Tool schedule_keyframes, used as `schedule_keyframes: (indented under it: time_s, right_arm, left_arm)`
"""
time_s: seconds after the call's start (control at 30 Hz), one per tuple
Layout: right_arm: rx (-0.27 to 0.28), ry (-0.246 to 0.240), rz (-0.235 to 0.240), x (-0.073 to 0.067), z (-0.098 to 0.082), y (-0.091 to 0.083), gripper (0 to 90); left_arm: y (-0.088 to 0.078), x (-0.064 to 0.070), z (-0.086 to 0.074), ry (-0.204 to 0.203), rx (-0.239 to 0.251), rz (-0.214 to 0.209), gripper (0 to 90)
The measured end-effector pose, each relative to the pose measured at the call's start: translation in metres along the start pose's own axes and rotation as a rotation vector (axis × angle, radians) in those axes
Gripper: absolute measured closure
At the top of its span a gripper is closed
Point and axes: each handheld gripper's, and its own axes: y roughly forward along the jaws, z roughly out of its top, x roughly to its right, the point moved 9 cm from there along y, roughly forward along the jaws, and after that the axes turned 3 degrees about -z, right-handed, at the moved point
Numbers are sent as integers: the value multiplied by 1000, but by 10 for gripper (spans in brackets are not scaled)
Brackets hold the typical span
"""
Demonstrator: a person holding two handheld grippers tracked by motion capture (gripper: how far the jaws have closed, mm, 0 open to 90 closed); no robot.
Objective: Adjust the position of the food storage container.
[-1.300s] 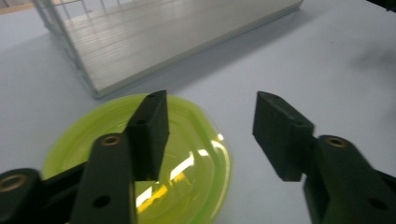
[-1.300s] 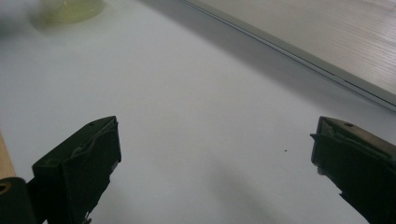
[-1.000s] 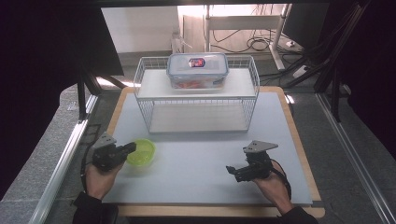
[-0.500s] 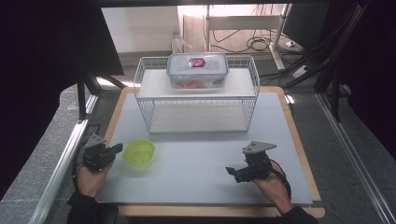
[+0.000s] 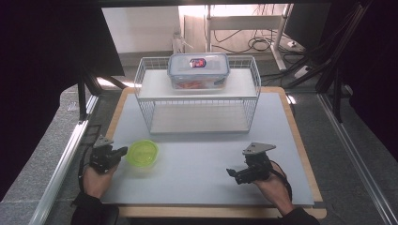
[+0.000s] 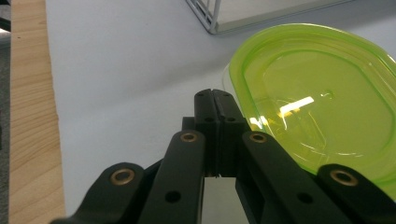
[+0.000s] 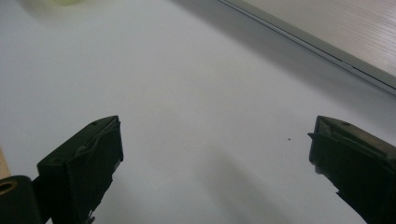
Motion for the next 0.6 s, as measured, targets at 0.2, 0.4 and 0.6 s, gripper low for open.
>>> schedule_keyframes:
  time_s: [0.2,0.4,0.6]
  right_arm:
    - [-3,-1,1,-1,0,1,28]
    - [-4,1,2,-1,0,0,28]
    - [-6,0,4,-1,-1,1,28]
  left_arm:
    - [3,11,0,-2,-7,-30,898]
    - [7,35,1,33,-23,-81,898]
    - [12,56,2,53,-37,-134,898]
